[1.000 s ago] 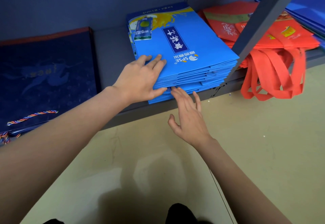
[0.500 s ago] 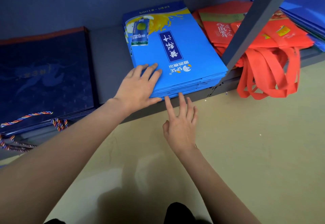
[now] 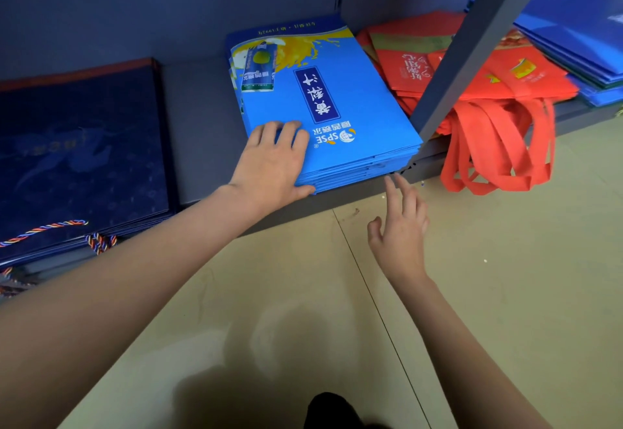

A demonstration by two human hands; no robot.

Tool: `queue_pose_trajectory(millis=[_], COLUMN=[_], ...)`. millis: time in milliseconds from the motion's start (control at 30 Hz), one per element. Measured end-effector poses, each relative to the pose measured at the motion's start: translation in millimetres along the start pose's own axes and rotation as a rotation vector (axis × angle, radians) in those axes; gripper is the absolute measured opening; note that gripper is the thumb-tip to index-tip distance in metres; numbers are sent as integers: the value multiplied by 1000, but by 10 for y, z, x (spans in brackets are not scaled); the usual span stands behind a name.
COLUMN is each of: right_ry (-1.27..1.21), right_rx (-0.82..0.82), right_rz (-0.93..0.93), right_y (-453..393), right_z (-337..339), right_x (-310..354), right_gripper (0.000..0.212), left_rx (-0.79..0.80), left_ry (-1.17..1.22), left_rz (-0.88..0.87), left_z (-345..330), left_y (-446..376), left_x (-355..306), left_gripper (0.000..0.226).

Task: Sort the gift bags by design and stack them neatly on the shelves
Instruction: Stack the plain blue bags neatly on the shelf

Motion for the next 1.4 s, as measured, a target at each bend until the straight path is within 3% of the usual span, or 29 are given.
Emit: queue_pose_trajectory(millis=[200, 367, 633, 967, 1133, 1400], right_ry=[4, 59, 27, 58, 112, -291], right_rx=[30, 65, 19, 2, -41, 107], right_rz=[57, 111, 251, 225, 216, 92], right_y=[-86, -130, -187, -317, -358, -333], right_z=[-1, -27, 53, 122, 187, 45], right_x=[-42, -63, -100, -54, -23, -65], right_gripper=[75, 77, 74, 72, 67, 71], left_rx=[-63, 54, 103, 136, 79, 71], left_ry=[126, 142, 91, 75, 93, 23], left_rz=[-70, -6, -130, -163, -209, -131], left_z=[52, 40, 101, 138, 237, 133], left_y=[-210, -504, -574, -580, -604, -527], left_x=[-394, -415, -417, -389, -365, -456], left_gripper=[73, 72, 63, 61, 55, 62])
Point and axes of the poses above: each hand's wrist, its own y-axis away from the middle knuckle, its own z-axis out of the back of the hand, x = y × z, the point moved 9 cm from there along -y, towards the middle knuckle, and after that the axes turned 11 degrees about y, right-handed, at the moved point
